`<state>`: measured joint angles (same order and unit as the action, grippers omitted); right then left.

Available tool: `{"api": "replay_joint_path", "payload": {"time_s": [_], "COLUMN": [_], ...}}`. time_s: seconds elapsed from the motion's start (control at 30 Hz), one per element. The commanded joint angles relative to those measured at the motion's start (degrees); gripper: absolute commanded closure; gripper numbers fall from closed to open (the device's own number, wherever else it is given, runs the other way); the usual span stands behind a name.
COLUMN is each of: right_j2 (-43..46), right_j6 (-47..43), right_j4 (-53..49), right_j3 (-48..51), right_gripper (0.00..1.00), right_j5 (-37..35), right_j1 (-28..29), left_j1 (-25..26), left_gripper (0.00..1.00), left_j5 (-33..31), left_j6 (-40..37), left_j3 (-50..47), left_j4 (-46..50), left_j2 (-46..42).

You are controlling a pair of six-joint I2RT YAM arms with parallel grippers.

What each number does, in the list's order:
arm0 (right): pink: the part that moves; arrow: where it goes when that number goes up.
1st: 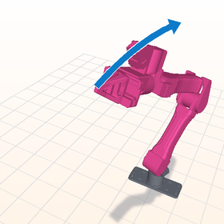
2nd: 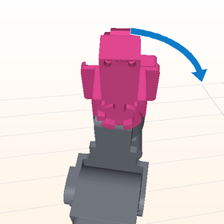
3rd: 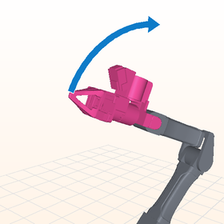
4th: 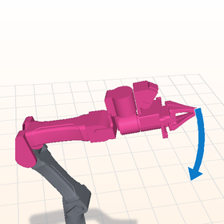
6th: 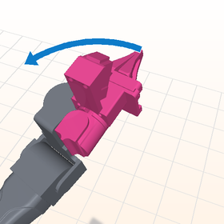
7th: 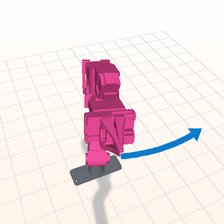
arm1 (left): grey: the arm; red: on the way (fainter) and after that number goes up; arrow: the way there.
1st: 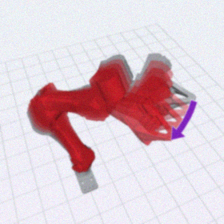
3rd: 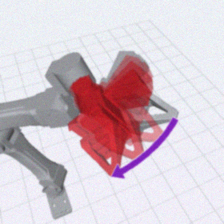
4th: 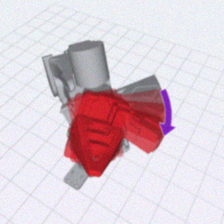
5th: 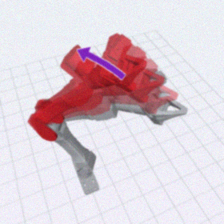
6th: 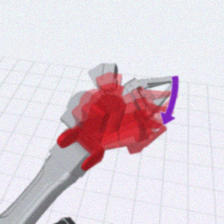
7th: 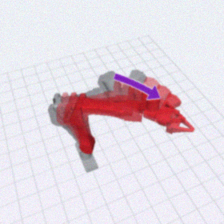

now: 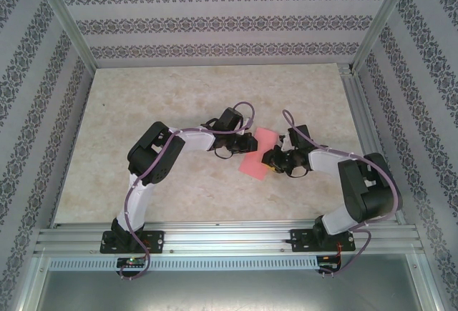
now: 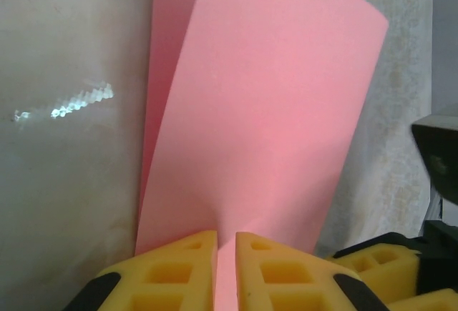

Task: Fold a paper plane with a square sheet of paper (pick it up from the middle)
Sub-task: Fold the square sheet of paper in half at the center of the table.

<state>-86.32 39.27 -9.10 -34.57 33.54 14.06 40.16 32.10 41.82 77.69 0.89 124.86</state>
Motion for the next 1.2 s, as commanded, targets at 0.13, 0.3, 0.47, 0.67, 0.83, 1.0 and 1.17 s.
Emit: {"api": "replay_joint_path", "payload": {"time_s": [0.13,0.3,0.47,0.67,0.83,1.0,1.17], "right_j2": [-0.04,-4.24,-8.53,-9.54,-3.13,-5.43,-9.42], "right_j6": [-4.40,-3.33,-5.58,-6.44,-5.53,-7.22,-6.69], "right_j4": [-3.70,0.31,-0.43,-1.55,-3.87,-6.27,-4.01], "right_j3": [-5.99,-6.12,-5.10,-5.30,-8.98,-13.11,-12.81], "right_gripper": [0.77,0.76,0.77,0.77,0.75,0.76,0.77], "right_j5": [0.22,2.21,-0.40,-0.78,0.38,0.18,-0.11], "right_j1": [-2.65,-2.73,-2.96,-3.26,-3.46,-4.07,-4.13], "left_j1": [0.37,0.37,0.36,0.40,0.36,0.36,0.36], "left_gripper": [0.83,0.83,0.83,0.83,0.83,0.83,0.83], "left_j5": [-0.20,-0.23,-0.10,-0.19,-0.20,-0.11,-0.10], "left_j6": [-1.31,-1.40,-1.80,-1.80,-1.87,-1.83,-1.71], "left_j3": [0.00,0.35,0.61,0.36,0.44,0.70,0.96], "left_j4": [3.76,4.04,4.53,4.56,4.73,4.57,4.65], "left_j2": [2.72,2.94,2.94,2.94,3.01,3.11,3.22]}}
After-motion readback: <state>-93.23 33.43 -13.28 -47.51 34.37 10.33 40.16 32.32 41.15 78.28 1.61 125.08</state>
